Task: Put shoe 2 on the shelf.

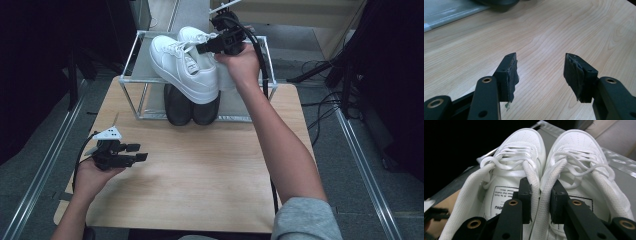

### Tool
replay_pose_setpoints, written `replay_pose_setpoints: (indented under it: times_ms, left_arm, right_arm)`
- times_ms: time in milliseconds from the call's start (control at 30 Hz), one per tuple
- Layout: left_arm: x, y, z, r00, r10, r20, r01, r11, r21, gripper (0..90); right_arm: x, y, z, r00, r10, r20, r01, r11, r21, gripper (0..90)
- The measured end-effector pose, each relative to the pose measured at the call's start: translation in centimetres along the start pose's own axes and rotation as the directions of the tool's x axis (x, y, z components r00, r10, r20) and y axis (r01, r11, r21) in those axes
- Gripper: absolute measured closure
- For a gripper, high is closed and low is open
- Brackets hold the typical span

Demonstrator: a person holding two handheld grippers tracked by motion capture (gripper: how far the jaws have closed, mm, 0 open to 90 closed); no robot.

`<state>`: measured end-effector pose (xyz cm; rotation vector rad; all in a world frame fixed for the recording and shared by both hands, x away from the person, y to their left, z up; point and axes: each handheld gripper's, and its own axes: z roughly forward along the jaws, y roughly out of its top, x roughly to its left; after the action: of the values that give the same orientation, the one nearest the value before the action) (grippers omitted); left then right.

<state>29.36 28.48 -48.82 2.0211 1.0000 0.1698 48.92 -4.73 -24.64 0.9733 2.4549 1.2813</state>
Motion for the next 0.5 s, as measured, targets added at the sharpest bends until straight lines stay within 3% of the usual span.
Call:
replay_pose_setpoints:
  times_ms: [133, 233, 333, 500]
  left_arm:
    - [-0.1, 0.0, -0.1, 1.0000, -0.003, 0.002, 0.003, 1.0000, -0.006, 44.9]
    - [-0.2, 0.0, -0.2, 0.9999, 0.000, 0.011, 0.000, 0.9999, -0.015, 44.9]
    - [-0.1, 0.0, -0.2, 0.9999, 0.001, 0.014, -0.001, 0.9998, -0.017, 44.9]
    - [-0.2, 0.0, -0.3, 0.9997, 0.007, 0.025, -0.006, 0.9998, -0.020, 44.9]
  right_arm:
    - [-0.8, 1.1, 1.5, 0.9975, 0.018, 0.068, -0.018, 1.000, 0.002, 76.6]
    - [-1.6, 2.0, 2.7, 0.9919, 0.061, 0.111, -0.060, 0.998, -0.008, 76.6]
    - [-2.0, 2.6, 3.8, 0.9806, 0.107, 0.164, -0.107, 0.994, -0.010, 76.5]
    - [-2.6, 3.7, 5.6, 0.9619, 0.127, 0.242, -0.134, 0.991, 0.012, 76.6]
